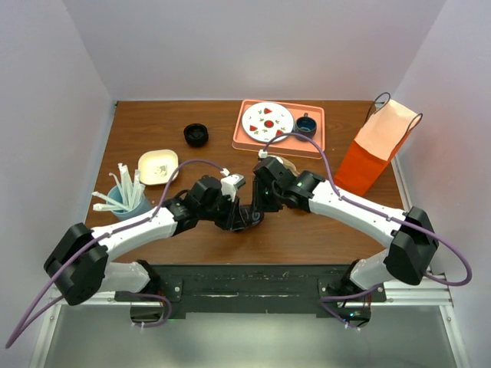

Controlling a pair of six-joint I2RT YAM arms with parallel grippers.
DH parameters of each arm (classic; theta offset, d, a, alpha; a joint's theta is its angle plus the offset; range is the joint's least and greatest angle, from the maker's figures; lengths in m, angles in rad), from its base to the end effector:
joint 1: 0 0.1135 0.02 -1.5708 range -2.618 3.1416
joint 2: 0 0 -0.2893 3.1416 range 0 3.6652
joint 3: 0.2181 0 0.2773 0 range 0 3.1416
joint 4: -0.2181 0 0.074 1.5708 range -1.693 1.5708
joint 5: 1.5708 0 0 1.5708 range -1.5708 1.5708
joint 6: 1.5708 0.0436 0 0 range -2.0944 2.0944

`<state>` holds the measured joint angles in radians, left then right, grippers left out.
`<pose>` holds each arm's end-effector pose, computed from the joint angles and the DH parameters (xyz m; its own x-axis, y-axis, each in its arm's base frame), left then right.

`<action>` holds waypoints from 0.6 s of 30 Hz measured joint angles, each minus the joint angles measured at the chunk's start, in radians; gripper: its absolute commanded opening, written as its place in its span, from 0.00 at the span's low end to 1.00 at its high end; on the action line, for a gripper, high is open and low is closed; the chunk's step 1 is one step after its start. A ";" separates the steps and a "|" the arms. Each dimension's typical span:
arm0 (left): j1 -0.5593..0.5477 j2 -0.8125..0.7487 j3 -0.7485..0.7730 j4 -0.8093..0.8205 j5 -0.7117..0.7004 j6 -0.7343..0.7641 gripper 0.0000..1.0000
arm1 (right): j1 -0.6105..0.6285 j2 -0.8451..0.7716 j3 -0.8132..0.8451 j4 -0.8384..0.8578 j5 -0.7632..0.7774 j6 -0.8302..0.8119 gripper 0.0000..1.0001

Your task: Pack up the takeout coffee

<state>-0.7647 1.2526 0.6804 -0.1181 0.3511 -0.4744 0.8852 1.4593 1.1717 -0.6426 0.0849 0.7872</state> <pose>0.1904 -0.2034 0.2189 -0.7931 0.1665 -0.5859 0.5386 0.6408 -0.5470 0.2147 0.2567 0.2876 -0.8819 0.0367 -0.4700 -0.1621 0.9126 0.3754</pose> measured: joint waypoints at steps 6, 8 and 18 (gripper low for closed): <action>0.013 0.034 -0.045 0.027 0.002 -0.002 0.26 | 0.000 0.000 -0.010 -0.003 0.011 -0.007 0.31; 0.019 0.034 -0.059 0.041 0.003 -0.002 0.26 | 0.000 0.000 -0.010 -0.003 0.011 -0.011 0.31; 0.037 0.034 -0.106 0.064 -0.001 -0.004 0.27 | 0.000 0.000 -0.010 -0.003 0.011 -0.025 0.31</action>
<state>-0.7280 1.2869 0.5739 -0.0540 0.3500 -0.4786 0.8852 1.4593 1.1622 -0.6460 0.0959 0.7620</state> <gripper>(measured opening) 0.254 0.310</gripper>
